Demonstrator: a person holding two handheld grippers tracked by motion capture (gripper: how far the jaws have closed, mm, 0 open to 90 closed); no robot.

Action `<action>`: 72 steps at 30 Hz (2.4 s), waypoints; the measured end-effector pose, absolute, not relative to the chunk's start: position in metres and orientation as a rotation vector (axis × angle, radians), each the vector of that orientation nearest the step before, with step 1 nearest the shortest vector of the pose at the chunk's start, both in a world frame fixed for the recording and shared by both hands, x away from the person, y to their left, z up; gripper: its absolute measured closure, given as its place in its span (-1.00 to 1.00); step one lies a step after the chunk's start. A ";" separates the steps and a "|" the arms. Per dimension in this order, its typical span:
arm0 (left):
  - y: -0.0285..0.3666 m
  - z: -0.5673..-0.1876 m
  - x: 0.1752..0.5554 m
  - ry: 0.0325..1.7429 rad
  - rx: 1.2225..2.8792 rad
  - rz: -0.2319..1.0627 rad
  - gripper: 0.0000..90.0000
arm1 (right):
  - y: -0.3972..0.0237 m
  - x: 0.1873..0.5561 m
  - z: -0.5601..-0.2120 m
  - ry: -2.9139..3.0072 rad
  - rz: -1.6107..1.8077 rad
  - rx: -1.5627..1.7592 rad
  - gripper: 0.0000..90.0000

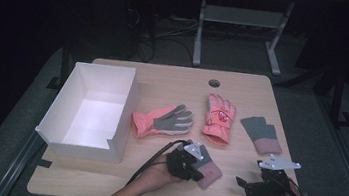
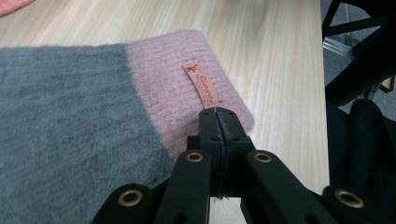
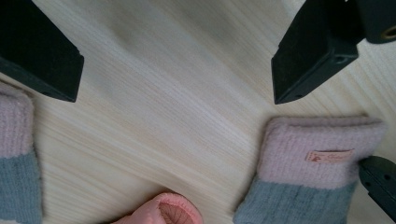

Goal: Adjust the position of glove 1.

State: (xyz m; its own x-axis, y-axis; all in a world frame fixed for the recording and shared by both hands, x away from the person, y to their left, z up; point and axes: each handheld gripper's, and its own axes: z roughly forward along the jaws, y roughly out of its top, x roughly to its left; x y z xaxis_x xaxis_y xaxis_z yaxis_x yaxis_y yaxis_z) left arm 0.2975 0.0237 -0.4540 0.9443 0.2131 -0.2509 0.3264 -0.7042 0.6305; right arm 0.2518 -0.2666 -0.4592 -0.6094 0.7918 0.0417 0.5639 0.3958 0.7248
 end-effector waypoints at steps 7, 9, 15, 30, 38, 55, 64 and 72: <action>0.037 -0.446 0.299 0.394 2.350 -0.166 0.85 | -0.270 0.254 -0.461 2.367 1.029 1.199 -0.95; 0.047 -0.443 0.299 0.413 2.328 -0.145 0.79 | -0.270 0.254 -0.461 2.369 1.030 1.204 -0.95; 0.079 -0.437 0.297 0.476 2.306 -0.083 0.29 | -0.268 0.254 -0.461 2.345 1.020 1.211 -0.95; 0.139 -0.445 0.273 0.610 2.288 0.140 -0.62 | -0.260 0.256 -0.453 2.364 0.990 1.228 -0.95; 0.145 -0.448 0.271 0.642 2.280 0.181 -0.70 | -0.259 0.258 -0.449 2.360 0.970 1.240 -0.94; 0.144 -0.451 0.273 0.646 2.293 0.146 -0.69 | -0.269 0.307 -0.427 2.265 0.993 1.286 -0.78; 0.142 -0.453 0.273 0.636 2.303 0.133 -0.69 | -0.281 0.338 -0.426 2.202 0.941 1.359 -0.64; 0.142 -0.455 0.274 0.642 2.301 0.121 -0.69 | -0.298 0.363 -0.430 2.137 0.909 1.449 -0.08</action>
